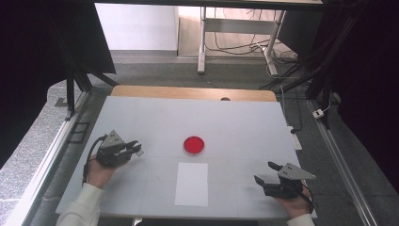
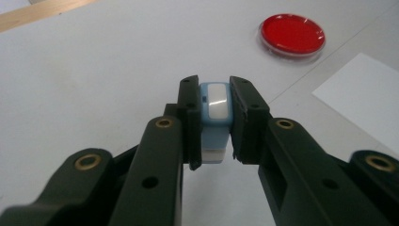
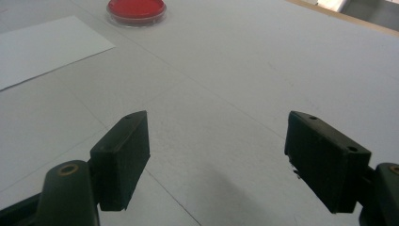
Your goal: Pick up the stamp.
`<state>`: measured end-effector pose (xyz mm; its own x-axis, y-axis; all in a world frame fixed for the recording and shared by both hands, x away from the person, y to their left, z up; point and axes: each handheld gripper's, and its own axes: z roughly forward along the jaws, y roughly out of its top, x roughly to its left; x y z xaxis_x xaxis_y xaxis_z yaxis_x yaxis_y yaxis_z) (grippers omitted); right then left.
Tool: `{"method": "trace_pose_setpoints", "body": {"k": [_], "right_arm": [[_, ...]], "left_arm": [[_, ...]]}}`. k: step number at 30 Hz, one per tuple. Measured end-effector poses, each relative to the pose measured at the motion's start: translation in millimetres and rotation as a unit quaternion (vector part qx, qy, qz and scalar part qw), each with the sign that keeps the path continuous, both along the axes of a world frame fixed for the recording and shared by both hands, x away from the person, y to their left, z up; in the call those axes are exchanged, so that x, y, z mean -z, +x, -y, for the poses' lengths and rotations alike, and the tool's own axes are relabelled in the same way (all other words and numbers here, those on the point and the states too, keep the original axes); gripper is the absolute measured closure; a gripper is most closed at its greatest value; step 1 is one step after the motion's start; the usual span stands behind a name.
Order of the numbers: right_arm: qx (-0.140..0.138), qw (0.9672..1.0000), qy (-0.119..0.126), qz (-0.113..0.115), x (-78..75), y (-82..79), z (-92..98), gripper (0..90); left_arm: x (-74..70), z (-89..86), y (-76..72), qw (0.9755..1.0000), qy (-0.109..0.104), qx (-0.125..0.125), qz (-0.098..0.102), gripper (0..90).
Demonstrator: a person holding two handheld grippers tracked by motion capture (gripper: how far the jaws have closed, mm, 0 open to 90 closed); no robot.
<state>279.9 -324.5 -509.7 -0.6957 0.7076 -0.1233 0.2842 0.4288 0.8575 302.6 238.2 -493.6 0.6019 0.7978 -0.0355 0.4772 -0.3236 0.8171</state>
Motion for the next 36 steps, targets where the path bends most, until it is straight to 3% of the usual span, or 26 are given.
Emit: {"method": "trace_pose_setpoints", "body": {"k": [13, 36], "right_arm": [[0.002, 1.0000, 0.000, 0.005, 0.3, 0.0, 0.6, 22.2], [0.003, 1.0000, 0.001, 0.008, -0.6, -1.0, 1.2, 22.3]], "left_arm": [[-9.4, 6.9, -2.2, 0.9990, -0.040, 0.018, 0.005, 75.0], [-21.2, 33.8, -1.8, 0.9975, -0.048, 0.050, 0.015, 75.0]]}}
